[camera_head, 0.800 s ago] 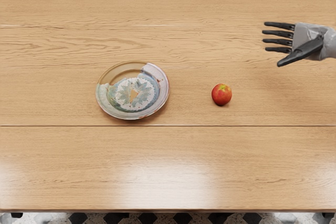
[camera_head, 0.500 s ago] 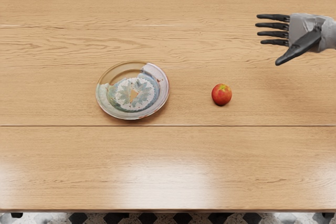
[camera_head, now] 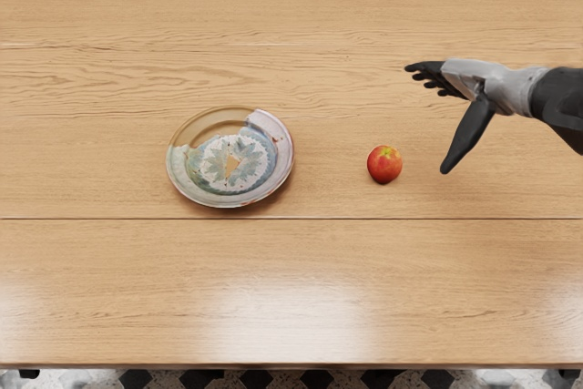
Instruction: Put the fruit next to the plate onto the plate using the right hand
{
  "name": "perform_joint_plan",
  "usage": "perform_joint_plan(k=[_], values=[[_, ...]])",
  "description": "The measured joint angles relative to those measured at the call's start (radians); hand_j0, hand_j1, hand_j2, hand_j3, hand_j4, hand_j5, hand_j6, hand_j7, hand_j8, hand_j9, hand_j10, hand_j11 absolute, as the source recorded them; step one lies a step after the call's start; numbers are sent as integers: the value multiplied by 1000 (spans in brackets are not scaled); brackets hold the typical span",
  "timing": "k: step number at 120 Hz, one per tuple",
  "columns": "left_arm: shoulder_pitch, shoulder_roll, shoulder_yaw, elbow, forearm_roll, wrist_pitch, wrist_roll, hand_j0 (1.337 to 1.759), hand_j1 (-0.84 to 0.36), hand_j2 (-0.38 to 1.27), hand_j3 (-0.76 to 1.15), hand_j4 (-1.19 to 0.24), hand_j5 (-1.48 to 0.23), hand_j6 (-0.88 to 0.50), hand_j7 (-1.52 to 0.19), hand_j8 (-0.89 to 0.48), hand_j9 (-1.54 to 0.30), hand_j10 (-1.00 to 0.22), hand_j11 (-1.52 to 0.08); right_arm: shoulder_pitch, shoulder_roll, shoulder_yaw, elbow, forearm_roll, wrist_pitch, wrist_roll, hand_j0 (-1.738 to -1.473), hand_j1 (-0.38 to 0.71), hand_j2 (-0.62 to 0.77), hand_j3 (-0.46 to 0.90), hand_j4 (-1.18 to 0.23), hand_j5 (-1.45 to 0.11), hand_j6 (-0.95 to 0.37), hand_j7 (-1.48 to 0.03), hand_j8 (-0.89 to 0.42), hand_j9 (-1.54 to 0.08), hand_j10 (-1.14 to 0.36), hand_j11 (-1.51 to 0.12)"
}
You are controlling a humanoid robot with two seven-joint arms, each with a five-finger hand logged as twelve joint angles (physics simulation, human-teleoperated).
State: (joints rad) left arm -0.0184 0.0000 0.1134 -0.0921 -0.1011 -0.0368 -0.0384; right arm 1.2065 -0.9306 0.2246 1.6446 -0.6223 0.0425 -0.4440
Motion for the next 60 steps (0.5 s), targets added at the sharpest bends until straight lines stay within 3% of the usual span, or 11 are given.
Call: perform_joint_plan(k=[10, 20, 35, 60], values=[[0, 0, 0, 0, 0, 0, 0, 1658, 73, 46, 0, -230, -299, -230, -299, -230, -299, -230, -299, 88, 62, -110, 21, -6, -108, -87, -1658, -306, -6, 0, -41, -49, -42, -48, -41, -49, -40, -48], [0, 0, 0, 0, 0, 0, 0, 1658, 73, 46, 0, -230, -299, -230, -299, -230, -299, -230, -299, 170, 131, -220, 31, -5, -215, -131, -1658, -306, -6, 0, -41, -49, -43, -49, -42, -49, -40, -49], [0, 0, 0, 0, 0, 0, 0, 1658, 73, 46, 0, -230, -299, -230, -299, -230, -299, -230, -299, 224, 212, -347, 38, -4, -377, -156, -1658, -305, -6, 0, -41, -50, -42, -49, -41, -49, -40, -49], [0, 0, 0, 0, 0, 0, 0, 1658, 73, 46, 0, -230, -299, -230, -299, -230, -299, -230, -299, 296, 344, -513, 42, 48, -590, -165, -1658, -304, -6, 0, -41, -50, -42, -50, -41, -50, -40, -50]])
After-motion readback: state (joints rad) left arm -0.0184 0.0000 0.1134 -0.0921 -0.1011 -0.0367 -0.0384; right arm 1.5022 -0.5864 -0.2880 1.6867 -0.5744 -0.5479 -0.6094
